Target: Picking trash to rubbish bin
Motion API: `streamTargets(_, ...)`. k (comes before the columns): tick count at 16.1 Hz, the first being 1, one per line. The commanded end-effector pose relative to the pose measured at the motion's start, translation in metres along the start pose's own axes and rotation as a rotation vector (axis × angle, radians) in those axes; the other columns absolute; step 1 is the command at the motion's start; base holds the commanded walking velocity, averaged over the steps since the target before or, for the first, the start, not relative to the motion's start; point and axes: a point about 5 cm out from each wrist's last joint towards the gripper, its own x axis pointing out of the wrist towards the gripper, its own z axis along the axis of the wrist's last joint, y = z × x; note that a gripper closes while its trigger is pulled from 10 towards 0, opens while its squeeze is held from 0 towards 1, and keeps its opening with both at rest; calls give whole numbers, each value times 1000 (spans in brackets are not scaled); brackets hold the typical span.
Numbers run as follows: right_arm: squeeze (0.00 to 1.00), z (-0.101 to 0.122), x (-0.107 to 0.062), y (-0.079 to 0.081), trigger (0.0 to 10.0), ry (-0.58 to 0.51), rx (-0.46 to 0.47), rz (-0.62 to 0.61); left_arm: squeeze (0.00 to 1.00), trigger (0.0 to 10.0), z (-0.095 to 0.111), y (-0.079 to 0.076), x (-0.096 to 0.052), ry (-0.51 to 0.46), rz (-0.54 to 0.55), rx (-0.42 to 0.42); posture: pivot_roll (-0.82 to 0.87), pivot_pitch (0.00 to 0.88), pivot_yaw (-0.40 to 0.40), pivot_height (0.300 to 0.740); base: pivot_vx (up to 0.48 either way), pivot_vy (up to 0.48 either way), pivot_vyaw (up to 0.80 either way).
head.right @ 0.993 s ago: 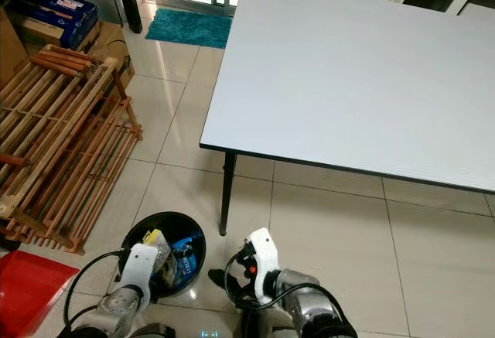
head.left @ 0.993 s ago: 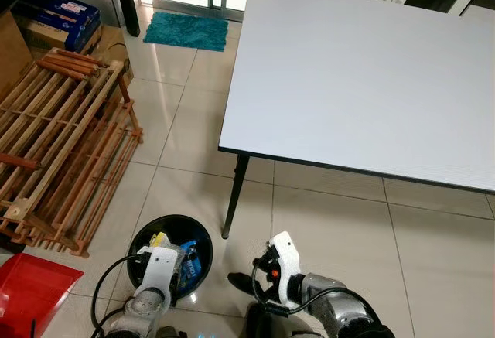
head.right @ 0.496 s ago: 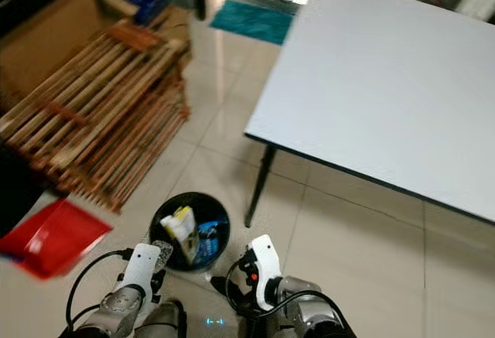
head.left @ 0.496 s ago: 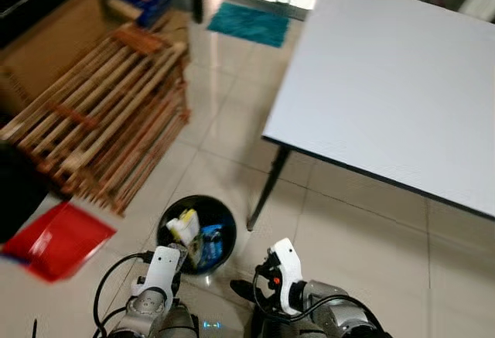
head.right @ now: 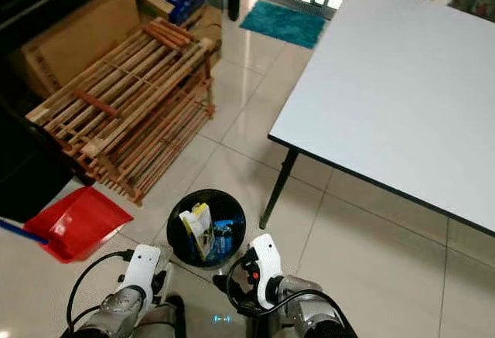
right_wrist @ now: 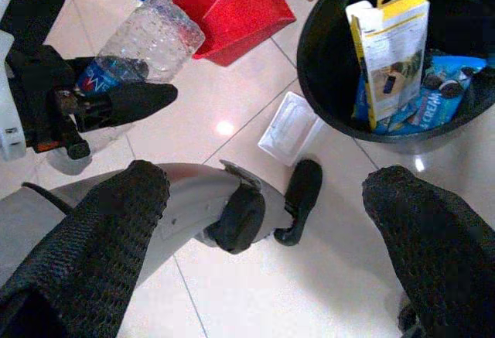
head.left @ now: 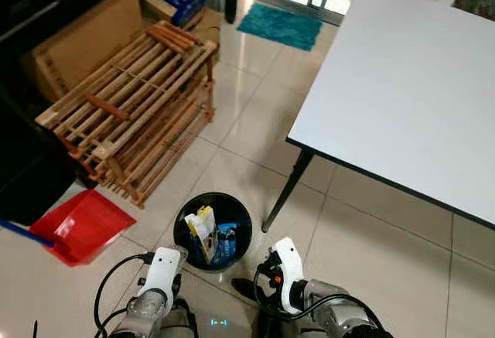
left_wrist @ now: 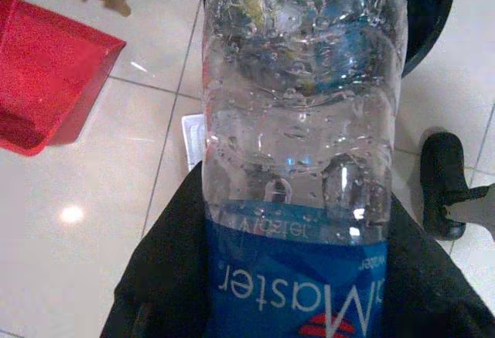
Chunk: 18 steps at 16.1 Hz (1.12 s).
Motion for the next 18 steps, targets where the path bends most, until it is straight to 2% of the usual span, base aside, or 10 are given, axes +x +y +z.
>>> streamTargets(1,0,-5,-3,-1,10000,-2,22,-6,0,10000,-7,-5,-1,25,-14,4,-34,229,-117,740,0,0,0)
streamTargets(18,0,-6,0,3,10000,4,15,2,0,10000,-3,0,0,16,-18,6,-33,228,-113,740,0,0,0)
